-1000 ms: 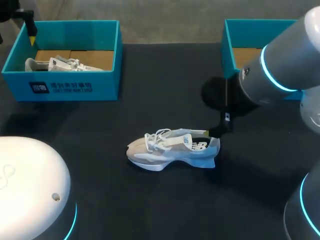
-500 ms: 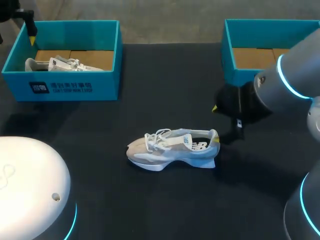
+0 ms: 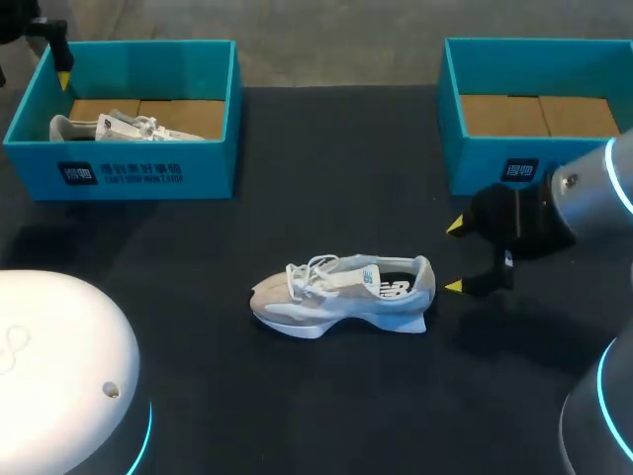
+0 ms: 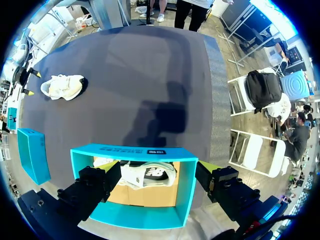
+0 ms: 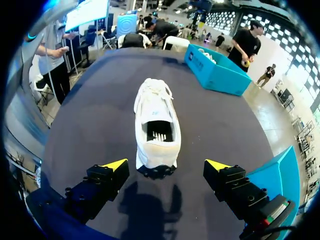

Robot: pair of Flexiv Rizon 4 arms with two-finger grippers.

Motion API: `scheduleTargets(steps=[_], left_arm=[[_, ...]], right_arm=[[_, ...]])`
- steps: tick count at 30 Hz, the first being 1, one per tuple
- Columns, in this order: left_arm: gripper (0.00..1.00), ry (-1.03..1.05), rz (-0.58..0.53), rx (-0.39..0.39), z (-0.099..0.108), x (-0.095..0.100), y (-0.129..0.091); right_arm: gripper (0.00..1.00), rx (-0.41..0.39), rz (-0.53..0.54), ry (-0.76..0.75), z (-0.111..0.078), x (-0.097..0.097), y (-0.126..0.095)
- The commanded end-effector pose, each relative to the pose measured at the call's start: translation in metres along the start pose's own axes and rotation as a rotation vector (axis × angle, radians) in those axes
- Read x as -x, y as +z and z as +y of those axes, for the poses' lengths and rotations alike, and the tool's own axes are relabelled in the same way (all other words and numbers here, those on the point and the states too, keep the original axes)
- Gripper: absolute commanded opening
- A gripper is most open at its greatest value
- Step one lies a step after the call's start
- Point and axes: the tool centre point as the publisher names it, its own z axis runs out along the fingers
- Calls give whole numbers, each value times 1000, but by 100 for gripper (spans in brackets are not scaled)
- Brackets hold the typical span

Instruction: Take the shoe out of the shoebox, open the shoe tongue, remove and reinsert the insole, then place the shoe into the shoebox

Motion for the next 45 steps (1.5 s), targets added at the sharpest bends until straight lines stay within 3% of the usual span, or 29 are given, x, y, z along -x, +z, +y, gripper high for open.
scheduleTargets(steps=[1,5,11,13,32,39,45], left_arm=[[100,0,1,1,-1,0,-1],[100,0,1,1,-1,0,-1],[100,0,1,1,-1,0,-1],[100,0,1,1,-1,0,-1],[100,0,1,1,-1,0,-1],[100,0,1,1,-1,0,-1],[100,0,1,1,-1,0,-1]], right_arm=[[100,201,-11,-19,-7,-5,5],[100,282,30,-7,-12,-9,4],[100,319,41,14,-27,-12,1],[100,271,13,18,-33,-12,1],[100,271,13,18,-33,-12,1],[100,291,66,5,-56,-11,14],[100,279,64,3,-73,2,23]])
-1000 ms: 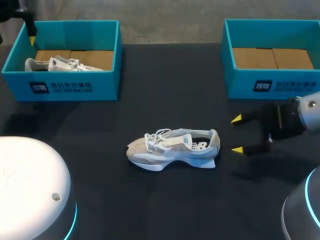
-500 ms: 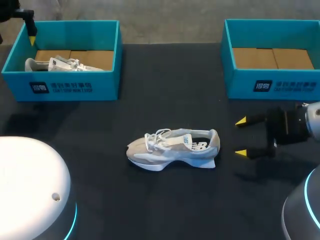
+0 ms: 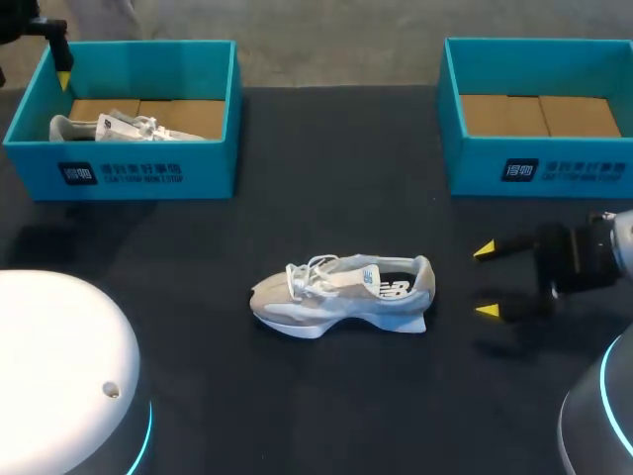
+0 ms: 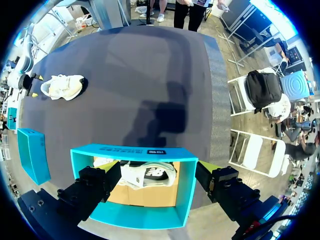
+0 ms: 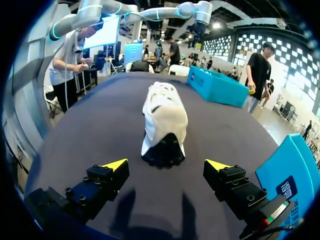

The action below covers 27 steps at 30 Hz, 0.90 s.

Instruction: Take the shoe out of the shoebox, open the shoe tongue, remove and reinsert the insole, then place the shoe into the shoebox

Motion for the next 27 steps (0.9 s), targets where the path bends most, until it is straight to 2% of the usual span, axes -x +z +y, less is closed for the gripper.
scheduleTargets(steps=[1,8,27], left_arm=[[100,0,1,1,-1,0,-1],[100,0,1,1,-1,0,-1],[100,0,1,1,-1,0,-1]], right_arm=[[100,-4,12,3,-7,12,8],[100,-16,15,-6,-11,23,13],[100,-7,13,-5,-11,22,13]])
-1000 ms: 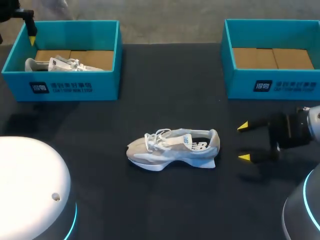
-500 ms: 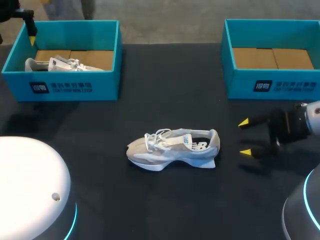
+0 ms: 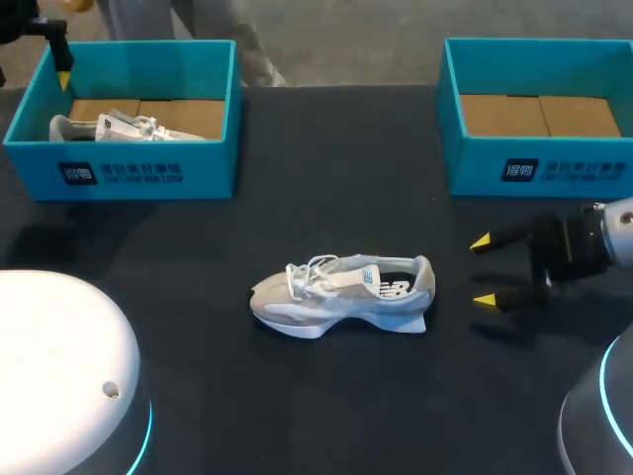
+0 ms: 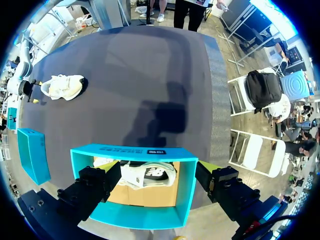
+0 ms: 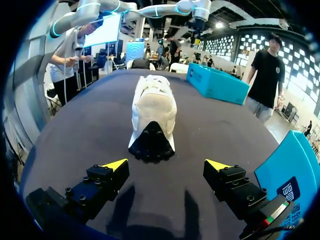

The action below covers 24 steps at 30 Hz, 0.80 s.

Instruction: Take the shoe out of the shoebox, open the shoe tongue, remove and reinsert the insole, then place the shoe into the shoebox

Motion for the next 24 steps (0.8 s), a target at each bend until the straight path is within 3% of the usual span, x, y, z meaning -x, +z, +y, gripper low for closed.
scheduleTargets(steps=[1,10,24], left_arm=[[100,0,1,1,-1,0,-1],[100,0,1,1,-1,0,-1],[100,0,1,1,-1,0,-1]], right_arm=[[100,-3,-3,1,1,-1,1],[100,-1,-7,4,1,-1,2],[100,3,-43,65,11,-11,34]])
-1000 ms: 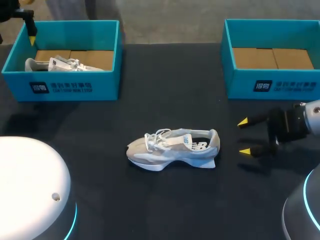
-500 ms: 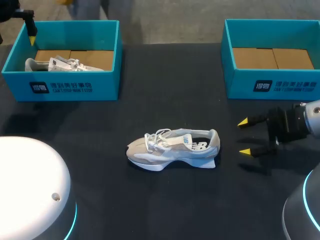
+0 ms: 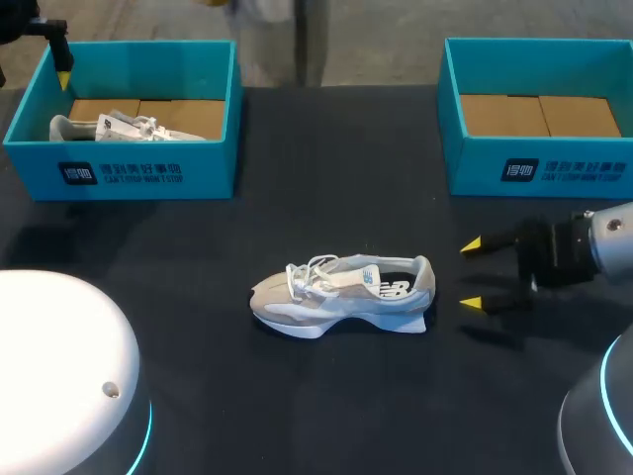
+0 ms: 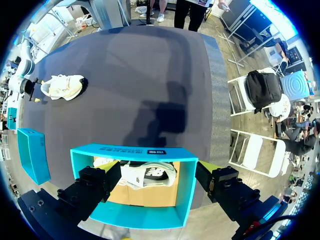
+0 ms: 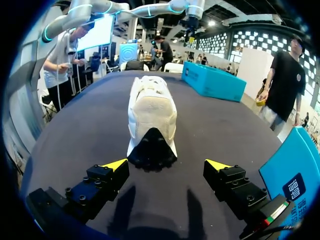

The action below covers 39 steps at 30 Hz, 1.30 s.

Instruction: Take the shoe out of the shoebox, open the shoe tongue, remove and reinsert the insole, then place the shoe into the shoebox

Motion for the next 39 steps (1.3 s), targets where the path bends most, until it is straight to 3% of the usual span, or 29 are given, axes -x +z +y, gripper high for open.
scheduleTargets(steps=[1,27,39], left_arm=[[100,0,1,1,-1,0,-1],[100,0,1,1,-1,0,-1],[100,0,1,1,-1,0,-1]], right_arm=[[100,-4,-9,8,2,-6,18],[100,27,30,38,29,-19,66],[100,34,47,56,23,-27,86]])
